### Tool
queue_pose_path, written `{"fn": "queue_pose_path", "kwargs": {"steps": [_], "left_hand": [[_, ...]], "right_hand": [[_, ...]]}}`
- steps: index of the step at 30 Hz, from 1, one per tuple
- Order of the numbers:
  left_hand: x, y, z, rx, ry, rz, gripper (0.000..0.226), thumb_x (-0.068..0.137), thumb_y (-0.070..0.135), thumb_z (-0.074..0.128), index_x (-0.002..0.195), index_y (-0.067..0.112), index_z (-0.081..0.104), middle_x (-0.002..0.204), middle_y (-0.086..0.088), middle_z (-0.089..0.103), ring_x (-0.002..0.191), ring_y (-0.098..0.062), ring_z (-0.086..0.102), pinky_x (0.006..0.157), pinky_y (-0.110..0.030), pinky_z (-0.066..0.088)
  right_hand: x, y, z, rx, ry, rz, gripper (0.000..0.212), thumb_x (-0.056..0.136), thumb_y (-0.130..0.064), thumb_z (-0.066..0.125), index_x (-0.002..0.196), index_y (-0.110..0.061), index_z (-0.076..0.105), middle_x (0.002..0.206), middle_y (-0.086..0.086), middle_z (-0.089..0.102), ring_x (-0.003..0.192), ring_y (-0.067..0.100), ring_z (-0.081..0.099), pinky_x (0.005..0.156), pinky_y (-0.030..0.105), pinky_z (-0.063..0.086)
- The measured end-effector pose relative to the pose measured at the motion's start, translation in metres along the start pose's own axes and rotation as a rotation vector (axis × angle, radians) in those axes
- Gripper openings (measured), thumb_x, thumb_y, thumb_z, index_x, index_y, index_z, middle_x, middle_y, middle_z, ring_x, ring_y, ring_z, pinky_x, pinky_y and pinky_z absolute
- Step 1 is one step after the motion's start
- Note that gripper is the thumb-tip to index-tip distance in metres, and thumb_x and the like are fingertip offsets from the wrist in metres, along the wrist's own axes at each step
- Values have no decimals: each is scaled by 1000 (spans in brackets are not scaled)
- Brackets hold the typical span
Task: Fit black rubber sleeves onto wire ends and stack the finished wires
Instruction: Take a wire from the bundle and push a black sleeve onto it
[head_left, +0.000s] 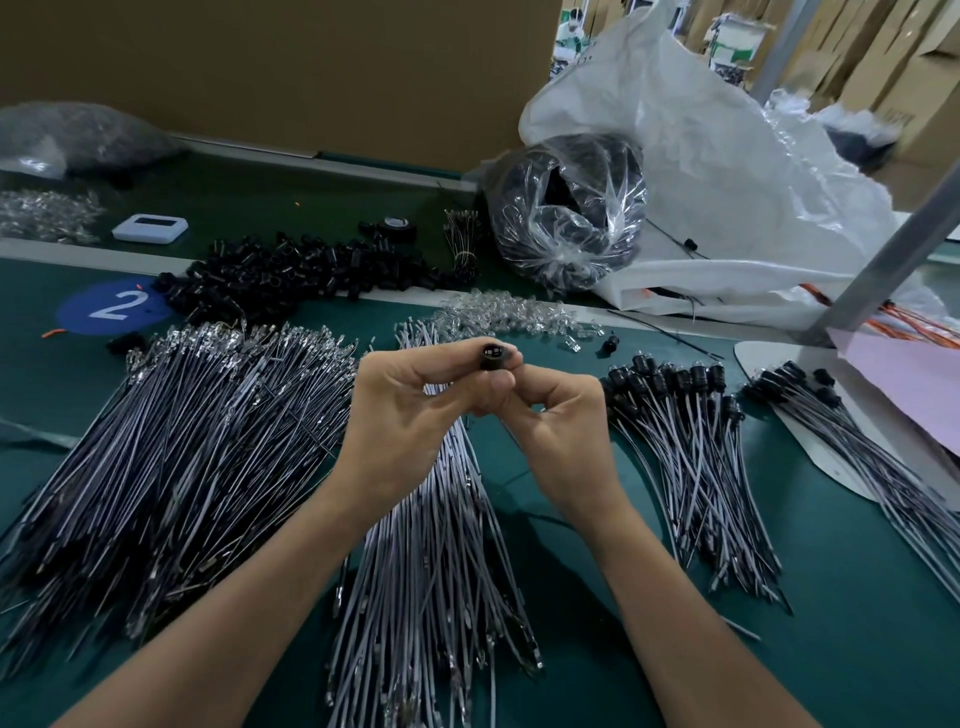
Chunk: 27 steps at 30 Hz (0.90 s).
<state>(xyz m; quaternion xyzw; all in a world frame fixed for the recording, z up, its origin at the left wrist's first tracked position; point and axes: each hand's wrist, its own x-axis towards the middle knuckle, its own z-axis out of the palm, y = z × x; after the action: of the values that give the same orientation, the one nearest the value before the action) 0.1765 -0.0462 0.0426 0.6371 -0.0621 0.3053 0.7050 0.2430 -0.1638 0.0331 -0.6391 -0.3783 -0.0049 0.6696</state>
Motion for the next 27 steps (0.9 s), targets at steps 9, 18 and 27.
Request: {"fn": "queue_pose_path", "kwargs": {"steps": [9,18,27], "left_hand": [[0,-5,5,-116,55,-140,25,71,17,74,96,14,76,91,-5,77,84,-14,73,66,-22,56],[2,-7,-3,44,-11,-73,19,74,19,80,92,16,78,95,-7,77,89,-35,72,83,-45,60],[0,-7,1,-98,27,-89,17,67,15,77,82,20,81,87,-5,77,81,-22,69,72,-32,58]], "right_hand": [[-4,2,6,10,69,-9,7,85,-9,69,81,-10,74,62,-12,69,62,-2,64,63,11,49],[-3,1,-2,-112,69,-8,10,85,2,69,87,-7,74,68,-15,68,64,-6,64,64,9,47],[-4,1,2,-104,69,-38,10,85,-13,68,85,-5,74,66,-5,68,61,-1,63,62,12,47]]}}
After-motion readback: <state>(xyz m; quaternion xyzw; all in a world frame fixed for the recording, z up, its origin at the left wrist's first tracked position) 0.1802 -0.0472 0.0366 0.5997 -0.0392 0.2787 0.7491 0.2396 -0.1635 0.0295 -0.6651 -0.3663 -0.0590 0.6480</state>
